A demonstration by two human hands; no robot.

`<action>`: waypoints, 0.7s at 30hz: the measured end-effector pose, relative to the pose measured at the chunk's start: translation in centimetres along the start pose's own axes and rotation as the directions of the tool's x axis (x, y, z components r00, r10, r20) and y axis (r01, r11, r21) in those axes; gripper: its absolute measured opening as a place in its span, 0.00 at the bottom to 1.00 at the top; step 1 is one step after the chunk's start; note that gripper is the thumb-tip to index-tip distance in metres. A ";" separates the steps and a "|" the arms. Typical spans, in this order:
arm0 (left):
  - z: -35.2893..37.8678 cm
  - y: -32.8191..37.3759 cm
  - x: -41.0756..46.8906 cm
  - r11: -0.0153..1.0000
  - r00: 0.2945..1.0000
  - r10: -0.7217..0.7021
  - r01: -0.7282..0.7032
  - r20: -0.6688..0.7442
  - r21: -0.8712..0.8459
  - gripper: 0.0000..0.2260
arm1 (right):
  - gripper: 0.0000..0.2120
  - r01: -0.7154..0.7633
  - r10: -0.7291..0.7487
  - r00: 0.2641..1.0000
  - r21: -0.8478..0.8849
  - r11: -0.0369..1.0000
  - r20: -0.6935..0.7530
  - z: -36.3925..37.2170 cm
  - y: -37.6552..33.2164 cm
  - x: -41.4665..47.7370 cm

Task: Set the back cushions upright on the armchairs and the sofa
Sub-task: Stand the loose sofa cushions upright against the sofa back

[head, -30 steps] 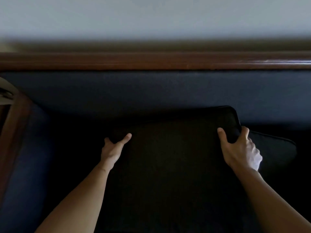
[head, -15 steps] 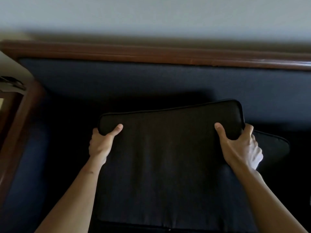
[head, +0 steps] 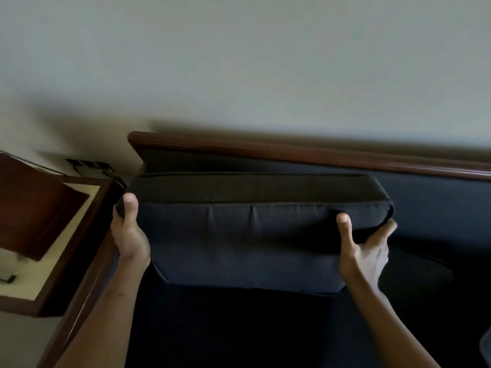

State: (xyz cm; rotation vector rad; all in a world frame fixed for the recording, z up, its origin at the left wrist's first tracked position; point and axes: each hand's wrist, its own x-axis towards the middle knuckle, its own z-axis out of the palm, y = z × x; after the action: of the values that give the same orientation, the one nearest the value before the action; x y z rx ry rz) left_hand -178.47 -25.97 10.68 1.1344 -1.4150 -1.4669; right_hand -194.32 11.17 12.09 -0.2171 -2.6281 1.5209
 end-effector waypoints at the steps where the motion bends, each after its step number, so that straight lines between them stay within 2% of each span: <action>1: -0.6 0.4 -0.3 0.999 1.000 -0.017 0.017 0.013 -0.027 0.39 | 0.50 -0.017 0.017 1.000 0.037 0.999 0.006 0.0 0.1 -0.8; 3: -1.9 0.4 -0.7 0.993 0.995 -0.091 0.093 0.038 -0.067 0.26 | 0.50 -0.033 0.033 0.999 0.091 0.995 0.008 0.0 0.5 -2.4; 6: -4.8 -0.9 -1.1 0.976 0.977 -0.212 0.212 0.003 -0.045 0.14 | 0.39 -0.018 0.015 1.000 0.112 0.994 0.024 0.8 0.5 -3.9; 9: -8.1 -1.8 -1.5 0.959 0.960 -0.280 0.281 -0.023 0.042 0.18 | 0.32 -0.040 0.034 0.998 0.105 0.994 0.056 1.9 -0.5 -4.2; 13: -10.1 -2.0 -1.4 0.952 0.957 -0.287 0.280 0.037 0.121 0.25 | 0.18 -0.156 0.147 0.985 0.095 0.983 0.091 2.7 -0.6 -3.5; 15: -9.6 -1.9 -1.7 0.947 0.948 -0.315 0.309 0.056 0.089 0.21 | 0.13 -0.211 0.200 0.975 0.116 0.971 0.098 3.0 -0.1 -3.7; 17: -8.4 -1.8 -1.8 0.940 0.939 -0.342 0.341 0.042 0.036 0.16 | 0.15 -0.243 0.236 0.970 0.145 0.959 0.065 3.3 0.6 -4.1; 21: -5.8 -1.5 0.7 0.939 0.941 -0.337 0.338 0.036 -0.055 0.20 | 0.12 -0.273 0.282 0.959 0.201 0.941 -0.019 4.1 0.5 -4.1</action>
State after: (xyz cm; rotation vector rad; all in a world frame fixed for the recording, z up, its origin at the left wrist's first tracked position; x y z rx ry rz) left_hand -173.08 -28.25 9.23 1.3744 -1.2249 -1.7551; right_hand -190.92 7.18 9.54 -0.6219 -2.4700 1.8214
